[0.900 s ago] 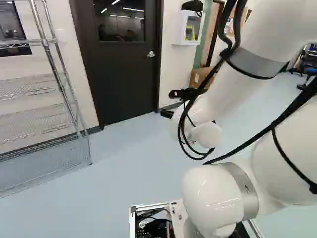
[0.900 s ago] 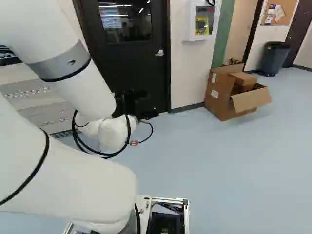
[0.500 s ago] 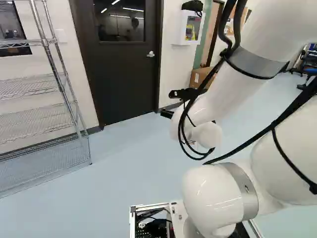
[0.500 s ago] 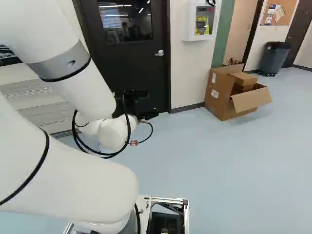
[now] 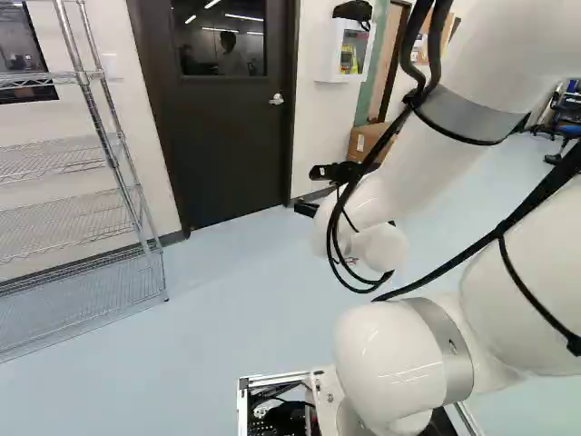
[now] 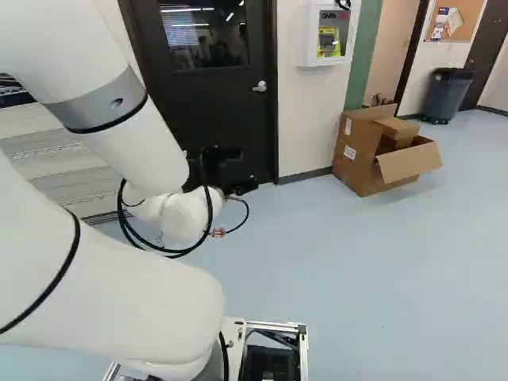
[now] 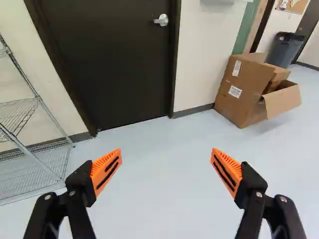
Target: Open the door and move inside
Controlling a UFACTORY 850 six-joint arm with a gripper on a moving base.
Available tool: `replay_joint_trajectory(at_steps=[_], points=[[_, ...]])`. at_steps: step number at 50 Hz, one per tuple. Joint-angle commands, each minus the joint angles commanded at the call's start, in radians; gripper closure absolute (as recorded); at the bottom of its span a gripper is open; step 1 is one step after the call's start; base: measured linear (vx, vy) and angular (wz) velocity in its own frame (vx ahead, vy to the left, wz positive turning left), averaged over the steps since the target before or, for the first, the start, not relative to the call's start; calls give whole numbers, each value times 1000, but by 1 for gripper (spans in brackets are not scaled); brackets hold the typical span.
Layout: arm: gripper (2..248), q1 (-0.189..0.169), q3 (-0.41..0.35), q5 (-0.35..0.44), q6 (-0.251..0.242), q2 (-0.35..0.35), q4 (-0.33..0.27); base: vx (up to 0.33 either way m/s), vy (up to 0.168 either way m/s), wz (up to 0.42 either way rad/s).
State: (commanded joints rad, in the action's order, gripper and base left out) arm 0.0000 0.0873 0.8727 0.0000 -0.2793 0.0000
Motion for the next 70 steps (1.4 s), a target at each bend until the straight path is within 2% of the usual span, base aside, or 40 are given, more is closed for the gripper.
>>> replay_joint_trajectory(at_steps=[35, 70], points=[[3, 0, 0, 0, 0, 0, 0, 34, 1, 2], [3, 0, 0, 0, 0, 0, 0, 148, 39, 183]])
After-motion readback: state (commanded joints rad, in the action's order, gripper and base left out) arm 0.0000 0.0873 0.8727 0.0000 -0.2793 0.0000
